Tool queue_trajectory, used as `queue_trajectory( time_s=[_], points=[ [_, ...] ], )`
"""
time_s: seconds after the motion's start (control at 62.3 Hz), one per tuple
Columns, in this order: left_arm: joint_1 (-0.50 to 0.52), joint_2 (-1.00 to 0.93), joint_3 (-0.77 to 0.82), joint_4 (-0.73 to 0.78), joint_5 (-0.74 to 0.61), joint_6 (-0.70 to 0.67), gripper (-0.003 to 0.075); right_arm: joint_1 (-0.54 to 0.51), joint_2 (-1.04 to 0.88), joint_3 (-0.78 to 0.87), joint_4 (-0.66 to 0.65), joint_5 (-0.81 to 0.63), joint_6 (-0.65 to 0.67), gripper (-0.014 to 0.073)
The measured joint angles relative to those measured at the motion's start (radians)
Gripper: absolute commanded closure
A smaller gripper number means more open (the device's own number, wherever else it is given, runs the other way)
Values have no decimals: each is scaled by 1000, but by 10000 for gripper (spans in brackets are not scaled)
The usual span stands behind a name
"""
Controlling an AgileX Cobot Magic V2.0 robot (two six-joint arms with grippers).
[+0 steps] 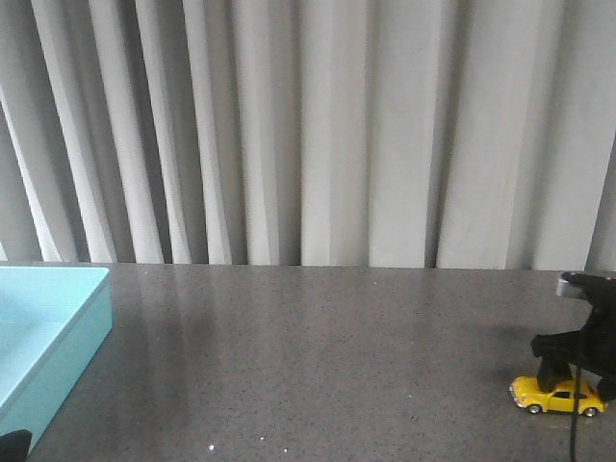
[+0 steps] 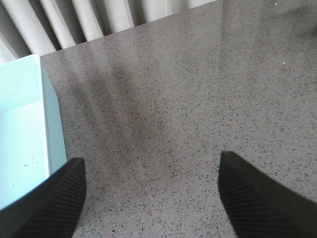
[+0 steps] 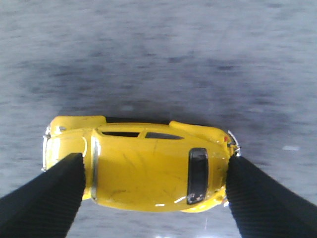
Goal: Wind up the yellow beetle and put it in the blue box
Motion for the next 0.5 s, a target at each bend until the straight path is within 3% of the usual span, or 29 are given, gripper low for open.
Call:
queue_trajectory(
  time_s=[0.257,0.497],
  points=[
    [0,0,0,0,0,0,185,-161,8,0,58,-56,-101,30],
    [0,0,0,0,0,0,185,-241,8,5,72,-102,-156,30]
  ],
)
